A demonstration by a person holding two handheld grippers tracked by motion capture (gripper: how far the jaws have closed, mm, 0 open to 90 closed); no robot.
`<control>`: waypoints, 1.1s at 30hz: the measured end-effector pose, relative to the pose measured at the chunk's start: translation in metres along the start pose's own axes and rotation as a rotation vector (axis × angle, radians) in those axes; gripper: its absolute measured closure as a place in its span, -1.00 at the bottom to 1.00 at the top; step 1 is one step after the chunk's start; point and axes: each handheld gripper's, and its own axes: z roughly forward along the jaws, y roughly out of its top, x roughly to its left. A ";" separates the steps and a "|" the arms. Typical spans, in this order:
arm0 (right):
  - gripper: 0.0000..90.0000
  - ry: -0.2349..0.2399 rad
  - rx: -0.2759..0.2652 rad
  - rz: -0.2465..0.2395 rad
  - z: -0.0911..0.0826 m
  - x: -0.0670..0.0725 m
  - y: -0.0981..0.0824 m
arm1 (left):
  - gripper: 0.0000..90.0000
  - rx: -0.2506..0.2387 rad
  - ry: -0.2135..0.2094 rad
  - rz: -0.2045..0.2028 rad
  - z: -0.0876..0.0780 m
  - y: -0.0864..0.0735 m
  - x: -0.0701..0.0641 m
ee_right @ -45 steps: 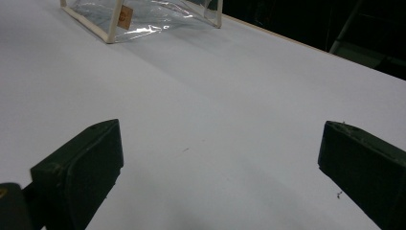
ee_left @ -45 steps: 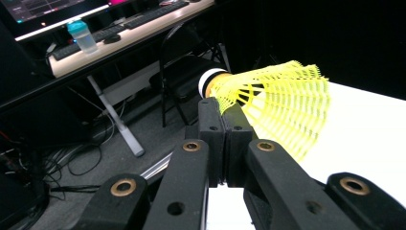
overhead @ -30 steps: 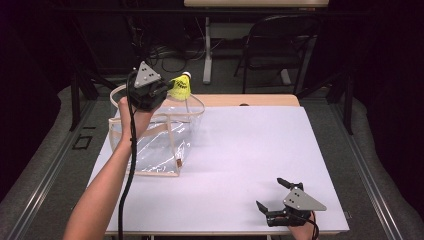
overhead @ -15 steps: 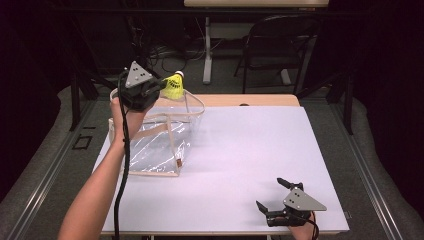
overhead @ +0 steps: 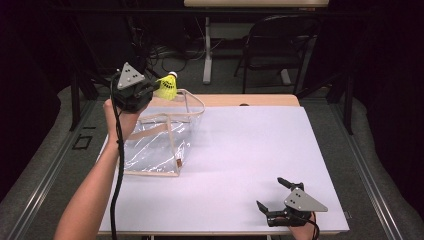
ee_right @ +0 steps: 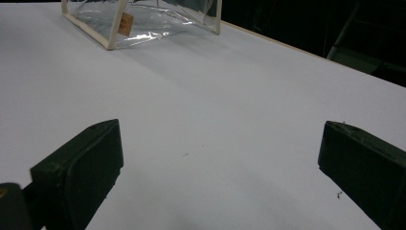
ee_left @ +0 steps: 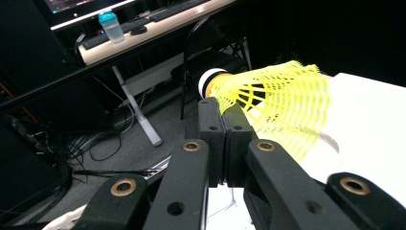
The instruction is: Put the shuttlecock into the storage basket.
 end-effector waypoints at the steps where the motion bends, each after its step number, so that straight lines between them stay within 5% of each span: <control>1: -0.98 0.000 0.000 0.001 0.000 0.000 0.000 | 0.99 -0.001 0.000 -0.002 -0.001 0.000 0.001; 33: -0.97 -0.003 0.009 -0.003 0.001 0.000 0.000 | 0.99 0.006 0.045 -0.033 -0.017 -0.017 0.018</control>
